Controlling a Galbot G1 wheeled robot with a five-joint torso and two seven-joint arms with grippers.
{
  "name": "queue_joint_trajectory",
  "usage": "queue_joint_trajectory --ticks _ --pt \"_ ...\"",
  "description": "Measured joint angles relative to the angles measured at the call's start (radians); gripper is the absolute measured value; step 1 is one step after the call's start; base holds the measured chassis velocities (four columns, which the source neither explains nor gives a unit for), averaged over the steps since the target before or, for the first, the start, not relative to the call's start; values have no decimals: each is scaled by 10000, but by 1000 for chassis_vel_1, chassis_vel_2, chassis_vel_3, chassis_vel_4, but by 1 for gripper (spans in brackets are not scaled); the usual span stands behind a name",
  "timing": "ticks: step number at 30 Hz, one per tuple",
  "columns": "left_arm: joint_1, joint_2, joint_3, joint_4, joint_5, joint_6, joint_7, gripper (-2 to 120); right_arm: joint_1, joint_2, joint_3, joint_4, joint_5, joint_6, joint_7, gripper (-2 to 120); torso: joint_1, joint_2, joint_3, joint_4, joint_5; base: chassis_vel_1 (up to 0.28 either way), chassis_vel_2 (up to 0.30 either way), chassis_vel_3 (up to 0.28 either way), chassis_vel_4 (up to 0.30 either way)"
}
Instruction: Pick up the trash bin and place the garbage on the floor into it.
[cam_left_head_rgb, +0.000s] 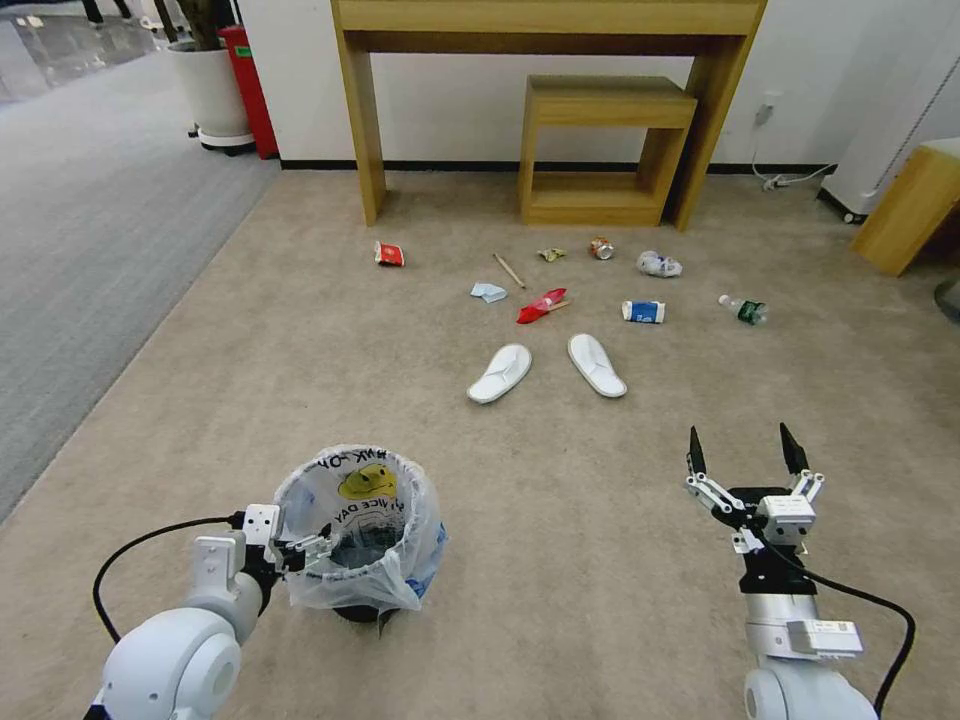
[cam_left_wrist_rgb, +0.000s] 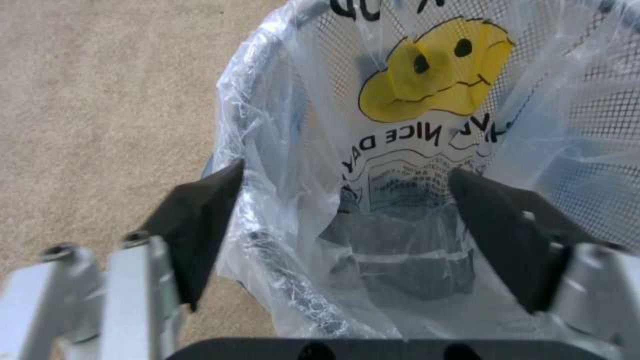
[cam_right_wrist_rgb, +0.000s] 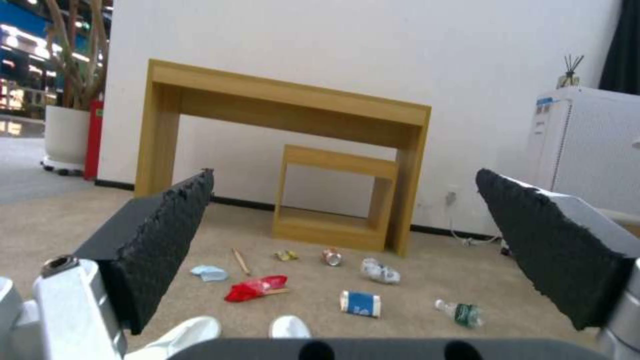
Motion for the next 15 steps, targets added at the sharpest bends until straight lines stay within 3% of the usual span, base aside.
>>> queue_joint_trajectory --ticks 3,8,12,15 --pt "-17 -14 7 69 0 -1 27 62 -10 -11 -2 -15 7 16 0 100 0 0 0 0 0 0 0 0 0" --pt "-18 -23 8 115 4 0 52 49 -16 -21 2 -26 23 46 1 100 -1 0 0 0 0 0 0 0 0" --pt "-15 -23 -11 169 57 -1 81 27 -18 -34 7 -55 35 89 5 100 -1 0 0 0 0 0 0 0 0" --pt "-16 -19 -47 195 65 -1 104 21 -15 -43 9 -76 39 107 8 100 -1 1 0 0 0 0 0 0 0"
